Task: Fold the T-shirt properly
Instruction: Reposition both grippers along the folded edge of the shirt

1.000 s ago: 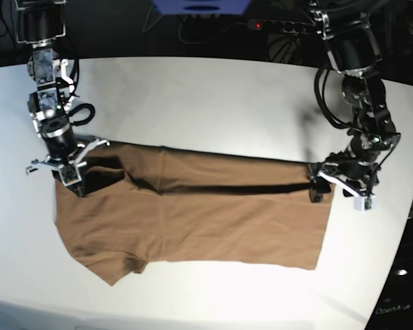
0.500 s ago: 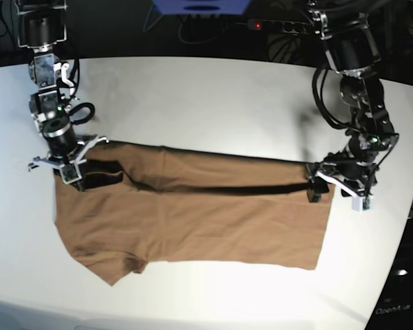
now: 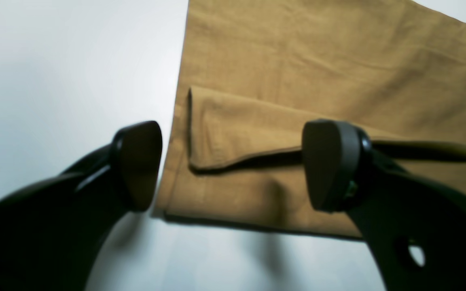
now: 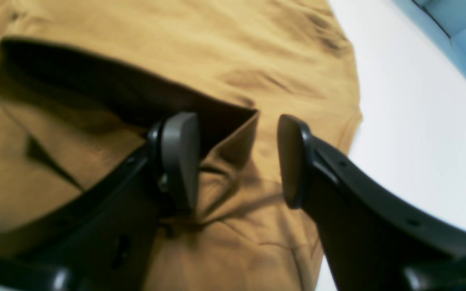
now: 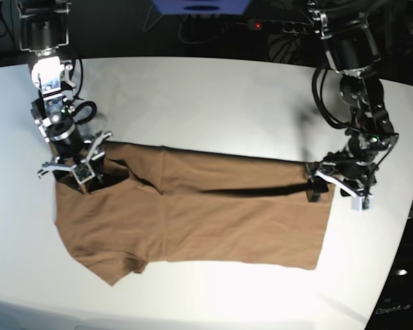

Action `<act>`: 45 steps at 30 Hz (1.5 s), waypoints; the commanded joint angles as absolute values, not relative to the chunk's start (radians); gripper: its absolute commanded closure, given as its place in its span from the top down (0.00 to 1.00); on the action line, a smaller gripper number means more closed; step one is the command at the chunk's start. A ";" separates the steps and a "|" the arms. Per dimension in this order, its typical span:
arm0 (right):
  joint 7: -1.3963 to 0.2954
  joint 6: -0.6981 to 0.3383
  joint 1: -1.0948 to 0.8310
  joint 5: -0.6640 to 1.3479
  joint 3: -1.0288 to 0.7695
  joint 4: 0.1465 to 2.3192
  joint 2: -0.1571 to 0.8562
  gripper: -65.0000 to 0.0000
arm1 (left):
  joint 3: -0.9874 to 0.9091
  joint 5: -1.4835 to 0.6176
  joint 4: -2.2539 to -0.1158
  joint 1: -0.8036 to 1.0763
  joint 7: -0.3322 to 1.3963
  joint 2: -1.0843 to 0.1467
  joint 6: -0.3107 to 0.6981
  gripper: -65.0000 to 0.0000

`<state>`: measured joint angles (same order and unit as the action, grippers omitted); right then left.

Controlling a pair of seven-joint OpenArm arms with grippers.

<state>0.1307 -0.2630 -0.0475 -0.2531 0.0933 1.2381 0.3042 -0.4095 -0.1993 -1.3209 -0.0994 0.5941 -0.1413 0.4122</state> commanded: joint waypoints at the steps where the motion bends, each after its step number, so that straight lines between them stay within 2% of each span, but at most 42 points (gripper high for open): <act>1: 0.157 -0.257 -0.031 -0.257 0.087 1.256 0.314 0.48 | -0.412 -0.213 -1.337 -0.116 0.575 -0.151 0.415 0.81; 12: 0.154 -0.257 -0.015 -0.364 0.079 1.323 0.315 0.48 | -0.412 -0.213 -1.349 -0.119 0.575 -0.153 0.415 0.81; 24: 0.148 -0.257 0.008 -0.363 0.058 1.340 0.312 0.48 | -0.410 -0.213 -1.386 -0.153 0.579 -0.151 0.415 0.81; 31: 0.156 -0.257 -0.012 -0.363 0.058 1.340 0.312 0.48 | -0.275 -0.213 -1.400 -0.090 0.641 -0.157 0.409 0.80; 32: 0.156 -0.257 -0.013 -0.363 0.058 1.340 0.312 0.48 | -0.269 -0.213 -1.400 -0.082 0.641 -0.157 0.409 0.77; 33: 0.156 -0.257 -0.013 -0.363 0.058 1.340 0.312 0.48 | -0.269 -0.213 -1.400 -0.074 0.641 -0.157 0.409 0.68; 37: 0.157 -0.257 -0.015 -0.363 0.058 1.340 0.312 0.48 | -0.274 -0.213 -1.402 -0.054 0.642 -0.159 0.409 0.18; 39: 0.157 -0.257 -0.016 -0.363 0.058 1.340 0.312 0.48 | -0.275 -0.213 -1.411 -0.051 0.642 -0.160 0.409 0.00; 45: 0.157 -0.257 -0.018 -0.363 0.058 1.340 0.312 0.48 | -0.272 -0.213 -1.403 -0.056 0.642 -0.162 0.409 0.04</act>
